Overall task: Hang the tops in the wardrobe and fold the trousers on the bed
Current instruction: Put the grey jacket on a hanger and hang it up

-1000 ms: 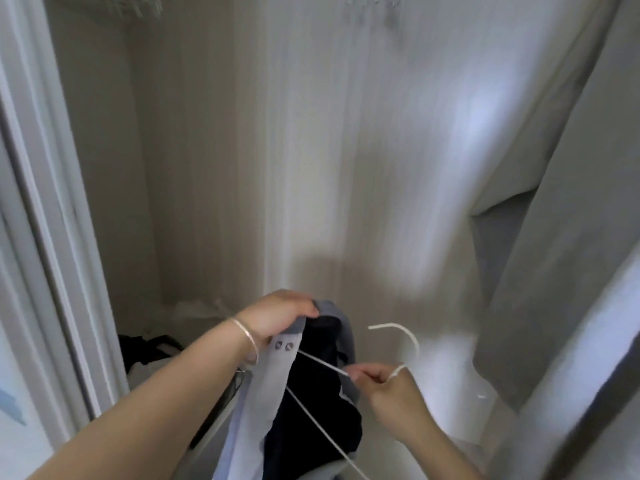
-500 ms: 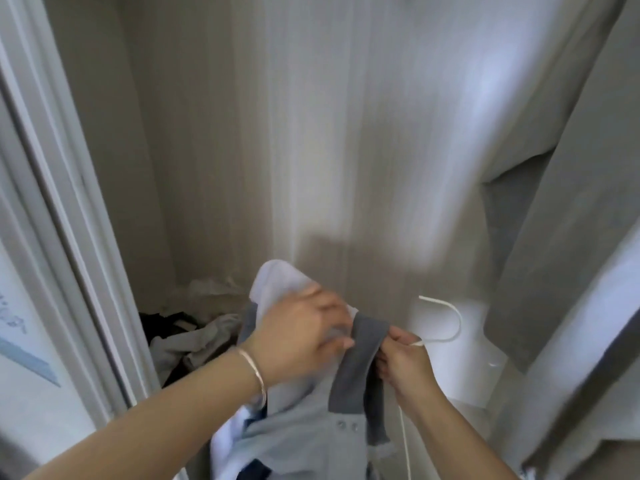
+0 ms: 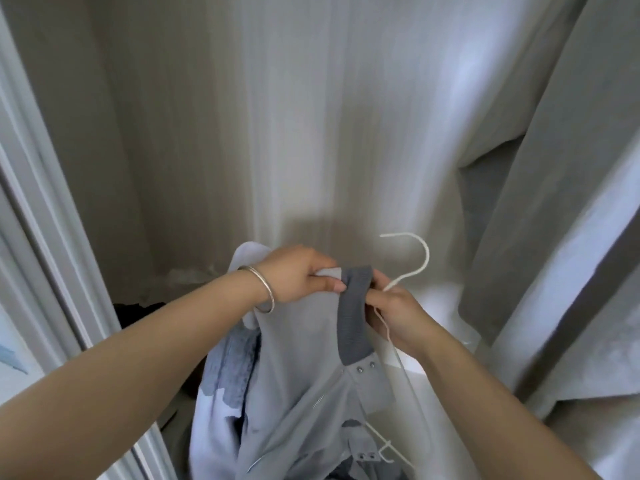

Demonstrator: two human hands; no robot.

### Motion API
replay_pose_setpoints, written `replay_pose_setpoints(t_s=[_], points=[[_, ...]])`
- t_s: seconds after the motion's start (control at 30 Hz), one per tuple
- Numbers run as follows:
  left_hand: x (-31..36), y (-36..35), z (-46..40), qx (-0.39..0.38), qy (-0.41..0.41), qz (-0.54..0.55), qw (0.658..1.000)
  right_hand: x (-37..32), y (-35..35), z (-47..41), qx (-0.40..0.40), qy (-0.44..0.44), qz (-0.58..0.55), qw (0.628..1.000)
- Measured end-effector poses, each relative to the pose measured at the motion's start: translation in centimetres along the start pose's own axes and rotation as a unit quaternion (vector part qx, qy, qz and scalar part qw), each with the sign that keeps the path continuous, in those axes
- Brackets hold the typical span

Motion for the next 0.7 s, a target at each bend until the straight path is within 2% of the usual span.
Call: replay_pose_setpoints(t_s=[0.07,0.13,0.17,0.2,0.27,0.33,0.37,0.43,0.53,0.7], points=[[-1.4,0.8,0.7,0.044,-0.011,0.070,0.996,0.5,1.4,0.3,-0.059,-0.016,-0.091,0.994],[-3.0,2.1,1.8,0.082,-0.003,0.143,0.986,2.2,4.0,0.9,-0.052,-0.067,-0.123,0.989],[-3.5,2.6,2.3,0.093,-0.004,0.176,0.980,3.3,5.1,1.3,-0.035,-0.107,-0.059,0.992],[-3.8,3.1,2.6,0.098,-0.003,0.194,0.976,4.5,5.5,1.6,-0.038,-0.151,0.051,0.987],[-4.2,3.9,3.0,0.107,0.005,0.197,0.975,6.5,4.2,1.4,-0.097,-0.204,0.218,0.949],[-4.4,4.5,3.3,0.111,0.018,0.196,0.974,7.3,1.5,0.4,-0.157,-0.200,0.241,0.937],[-4.6,4.8,3.7,0.112,0.024,0.194,0.974,7.7,1.0,-0.1,-0.162,-0.199,0.237,0.937],[-6.1,5.5,4.6,0.119,0.041,0.206,0.970,7.6,1.3,-1.0,-0.150,-0.197,0.210,0.946],[-8.8,7.0,6.1,0.186,0.052,0.255,0.947,7.2,2.6,-1.3,-0.126,-0.213,0.118,0.962],[-9.0,7.5,6.7,0.250,0.005,0.384,0.889,8.8,-1.6,-3.5,-0.105,-0.191,0.218,0.951]])
Point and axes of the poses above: each hand's wrist, its own z-axis away from the middle knuckle, its own y-axis out of the back of the hand, x = y × z, the point moved 7 cm from there along -z, towards the middle knuckle, and after that the axes turned 10 degrees about -x, right-handed, at the moved point
